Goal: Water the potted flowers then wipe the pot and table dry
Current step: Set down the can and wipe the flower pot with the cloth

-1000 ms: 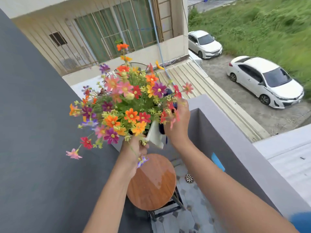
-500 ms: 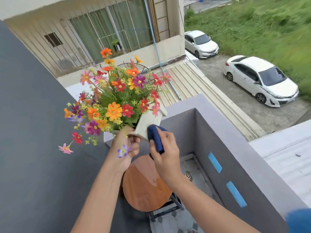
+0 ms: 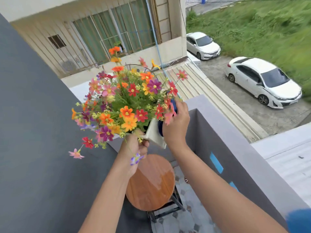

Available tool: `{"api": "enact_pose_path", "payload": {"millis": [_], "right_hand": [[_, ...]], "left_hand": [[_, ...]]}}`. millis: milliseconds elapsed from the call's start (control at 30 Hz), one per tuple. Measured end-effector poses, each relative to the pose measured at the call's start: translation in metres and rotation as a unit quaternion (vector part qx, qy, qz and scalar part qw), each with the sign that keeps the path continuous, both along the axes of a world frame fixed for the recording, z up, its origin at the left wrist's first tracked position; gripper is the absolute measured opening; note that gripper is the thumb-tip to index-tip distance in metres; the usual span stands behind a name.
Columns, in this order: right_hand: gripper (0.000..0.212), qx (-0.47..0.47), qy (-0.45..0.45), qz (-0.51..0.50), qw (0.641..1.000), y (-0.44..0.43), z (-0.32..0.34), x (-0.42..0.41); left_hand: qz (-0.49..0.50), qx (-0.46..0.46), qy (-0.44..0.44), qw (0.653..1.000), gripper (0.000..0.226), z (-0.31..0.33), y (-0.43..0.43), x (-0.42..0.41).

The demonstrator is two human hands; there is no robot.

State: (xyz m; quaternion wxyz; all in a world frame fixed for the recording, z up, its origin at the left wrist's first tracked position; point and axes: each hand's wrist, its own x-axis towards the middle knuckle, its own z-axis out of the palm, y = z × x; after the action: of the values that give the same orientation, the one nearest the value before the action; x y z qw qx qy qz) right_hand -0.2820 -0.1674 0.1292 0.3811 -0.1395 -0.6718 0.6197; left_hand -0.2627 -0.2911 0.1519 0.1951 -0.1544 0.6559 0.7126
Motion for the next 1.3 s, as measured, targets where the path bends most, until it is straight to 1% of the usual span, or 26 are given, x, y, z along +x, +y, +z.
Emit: {"api": "enact_pose_path", "payload": {"millis": [67,100,167,200,267,300,333,367,433,467,500,533,567,667,733,800,833,900,967,1067,1133,1233,1300], "right_hand": [[0.01,0.026,-0.023,-0.014,0.999,0.011,-0.006,-0.009],[0.004,0.018,-0.041,-0.007,0.999,0.015,-0.011,-0.01],[0.018,-0.013,-0.084,0.02,0.996,0.019,-0.024,-0.008],[0.02,-0.018,-0.107,0.033,0.994,0.02,-0.031,-0.006],[0.009,-0.013,-0.153,0.051,0.987,0.023,-0.037,-0.003],[0.015,-0.013,-0.165,0.061,0.984,0.026,-0.037,-0.004],[0.021,-0.015,-0.164,0.069,0.984,0.029,-0.035,-0.005],[0.023,-0.019,-0.159,0.07,0.985,0.03,-0.027,-0.006],[0.017,-0.033,-0.142,0.079,0.986,0.031,-0.009,-0.007],[0.018,-0.043,-0.121,0.091,0.988,0.029,0.0,-0.007],[0.027,-0.047,-0.106,0.101,0.988,0.026,0.006,-0.006],[0.033,-0.039,-0.094,0.103,0.989,0.022,0.011,-0.004],[0.033,-0.03,-0.081,0.09,0.992,0.018,0.014,-0.002],[0.018,-0.017,-0.046,0.06,0.997,0.003,0.018,0.013],[0.008,0.015,-0.032,0.07,0.997,-0.012,0.008,0.028],[0.029,0.045,-0.008,0.097,0.994,-0.025,-0.013,0.048],[0.036,0.057,0.002,0.119,0.991,-0.029,-0.026,0.057],[0.04,0.07,0.0,0.153,0.986,-0.032,-0.048,0.071],[0.039,0.059,0.0,0.165,0.985,-0.032,-0.058,0.079],[0.035,0.055,0.033,0.148,0.987,-0.029,-0.044,0.073],[0.033,0.062,0.048,0.118,0.99,-0.027,-0.027,0.06],[0.032,0.049,0.036,0.063,0.996,-0.018,-0.013,0.034],[0.019,0.026,0.028,0.035,0.999,-0.004,-0.007,0.02]], "left_hand": [[-0.023,0.001,-0.003,1.0,0.025,0.003,-0.003,0.003],[-0.028,0.011,-0.008,1.0,0.026,0.004,-0.005,0.004],[-0.024,0.039,-0.005,0.999,0.028,0.006,-0.009,0.004],[-0.019,0.048,-0.002,0.999,0.029,0.007,-0.011,0.005],[-0.011,0.039,-0.006,0.999,0.031,0.008,-0.014,0.005],[-0.01,0.023,-0.011,1.0,0.03,0.007,-0.015,0.005],[-0.014,0.002,-0.011,1.0,0.028,0.005,-0.015,0.005],[-0.019,-0.024,-0.009,0.999,0.025,0.002,-0.016,0.006],[-0.025,-0.072,-0.006,0.997,0.022,-0.003,-0.015,0.006],[-0.025,-0.085,-0.007,0.996,0.021,-0.005,-0.014,0.006],[-0.024,-0.087,-0.01,0.996,0.021,-0.006,-0.013,0.007],[-0.021,-0.078,-0.012,0.997,0.024,-0.006,-0.011,0.009],[-0.019,-0.06,-0.012,0.998,0.027,-0.005,-0.01,0.01],[-0.018,0.004,-0.005,1.0,0.03,0.0,-0.005,0.013],[-0.015,0.036,-0.002,0.999,0.031,0.003,-0.005,0.01],[-0.002,0.046,0.005,0.999,0.03,0.005,-0.007,0.005],[0.004,0.046,0.008,0.999,0.027,0.006,-0.008,0.003],[0.015,0.044,0.013,0.999,0.027,0.006,-0.012,0.002],[0.019,0.035,0.015,0.999,0.028,0.007,-0.014,0.003],[0.005,0.021,0.007,1.0,0.029,0.006,-0.012,0.006],[-0.007,0.006,0.004,1.0,0.028,0.005,-0.011,0.008],[-0.021,-0.009,0.004,1.0,0.028,0.005,-0.009,0.009],[-0.025,-0.033,0.005,0.999,0.029,0.005,-0.008,0.011]]}}
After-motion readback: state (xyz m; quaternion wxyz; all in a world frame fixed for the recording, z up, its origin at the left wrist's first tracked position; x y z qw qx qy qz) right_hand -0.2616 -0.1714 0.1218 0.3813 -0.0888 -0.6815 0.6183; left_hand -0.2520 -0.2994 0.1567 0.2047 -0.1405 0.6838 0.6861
